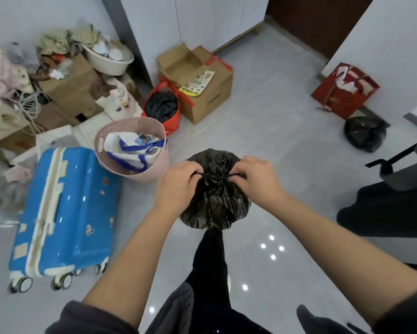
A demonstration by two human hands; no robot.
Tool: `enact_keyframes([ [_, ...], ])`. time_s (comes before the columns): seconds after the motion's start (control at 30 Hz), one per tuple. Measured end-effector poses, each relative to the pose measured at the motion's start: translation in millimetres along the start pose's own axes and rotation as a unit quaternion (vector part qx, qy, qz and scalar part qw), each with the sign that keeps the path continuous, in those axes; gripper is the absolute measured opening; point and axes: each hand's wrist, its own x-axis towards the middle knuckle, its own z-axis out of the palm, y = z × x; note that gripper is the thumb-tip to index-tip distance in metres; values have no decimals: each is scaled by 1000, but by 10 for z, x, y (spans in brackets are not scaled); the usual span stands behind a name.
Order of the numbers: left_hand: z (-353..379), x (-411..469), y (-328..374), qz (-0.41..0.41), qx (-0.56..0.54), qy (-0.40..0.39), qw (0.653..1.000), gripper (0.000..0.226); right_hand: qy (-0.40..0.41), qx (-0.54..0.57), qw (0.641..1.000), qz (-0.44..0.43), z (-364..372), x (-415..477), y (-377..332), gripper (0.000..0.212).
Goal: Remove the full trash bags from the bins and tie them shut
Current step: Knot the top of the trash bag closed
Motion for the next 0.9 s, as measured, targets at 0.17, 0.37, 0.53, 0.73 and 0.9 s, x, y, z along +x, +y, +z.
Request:
enact_keyframes([
  [0.17, 359, 1204, 226, 38, -10, -35, 999, 9, 12, -9, 999, 42, -407, 858, 647, 4],
  [0.37, 738, 2605, 683, 107, -9, -101, 989, 6, 36, -10, 994, 106, -1033, 1656, 1380, 4],
  [0.53, 1101, 3648, 1208, 156, 12, -134, 979, 6, 76, -12, 987, 139, -1589, 2221, 2031, 3],
  [0.73, 1746, 4761, 1921, 185, 24, -141, 972, 7, 81, -8, 983, 167, -2201, 2848, 3038, 6],
  [0.9, 2282, 5580, 2541, 181, 19, -166, 969, 7, 67, 0, 979, 193, -2815, 3301, 3847, 4],
])
